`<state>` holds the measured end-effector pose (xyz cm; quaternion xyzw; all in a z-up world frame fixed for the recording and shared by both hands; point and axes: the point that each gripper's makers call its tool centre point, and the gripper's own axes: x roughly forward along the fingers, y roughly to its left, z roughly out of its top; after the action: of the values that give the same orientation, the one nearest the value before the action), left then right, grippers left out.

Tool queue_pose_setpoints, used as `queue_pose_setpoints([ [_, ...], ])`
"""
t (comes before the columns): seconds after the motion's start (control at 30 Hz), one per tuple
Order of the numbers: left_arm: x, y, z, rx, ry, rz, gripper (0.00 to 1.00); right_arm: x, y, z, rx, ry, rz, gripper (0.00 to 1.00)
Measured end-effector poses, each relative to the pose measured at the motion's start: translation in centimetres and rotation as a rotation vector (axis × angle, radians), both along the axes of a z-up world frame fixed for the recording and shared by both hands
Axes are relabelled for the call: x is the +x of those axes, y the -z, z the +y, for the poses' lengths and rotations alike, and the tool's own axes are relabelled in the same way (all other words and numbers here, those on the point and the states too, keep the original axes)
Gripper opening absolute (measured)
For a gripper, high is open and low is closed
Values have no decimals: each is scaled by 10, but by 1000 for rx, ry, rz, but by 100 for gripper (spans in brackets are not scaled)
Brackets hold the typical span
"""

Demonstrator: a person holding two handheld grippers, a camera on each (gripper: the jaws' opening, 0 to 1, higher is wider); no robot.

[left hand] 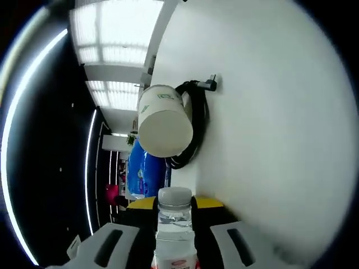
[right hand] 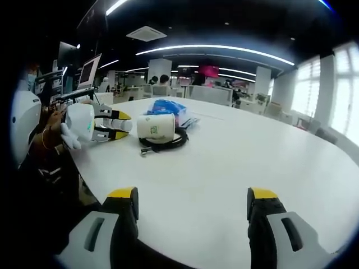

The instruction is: Arrange the tabletop items into an orderly group along one side of the table until the central work area is clear of visible clutter.

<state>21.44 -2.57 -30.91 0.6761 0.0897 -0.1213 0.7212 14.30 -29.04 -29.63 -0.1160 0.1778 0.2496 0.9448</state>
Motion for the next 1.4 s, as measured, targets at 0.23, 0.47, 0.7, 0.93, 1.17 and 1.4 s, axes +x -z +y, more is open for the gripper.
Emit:
queue_pose_setpoints([
  [0.23,2,-1,-1,19,9,-27,21,-1,2,-4,-1,14,5,76],
  [0.47,5,-3,1,-30,-17,-11,21,-1,0,-6,3,20,-2,75],
  [0.7,6,-5,1,-67,31,-44,21,-1,2,-7,-8,23,6,74],
  [0.93,5,-5,0,-91,31,-44,21,0,-1,-5,0,14,-7,74],
  [1.17,2,-12,2,-117,58,-42,20,0,1,-8,-2,24,-1,74],
  [1.4,-3,-26,2,-170,94,-61,20,1,0,-6,2,22,-5,74],
])
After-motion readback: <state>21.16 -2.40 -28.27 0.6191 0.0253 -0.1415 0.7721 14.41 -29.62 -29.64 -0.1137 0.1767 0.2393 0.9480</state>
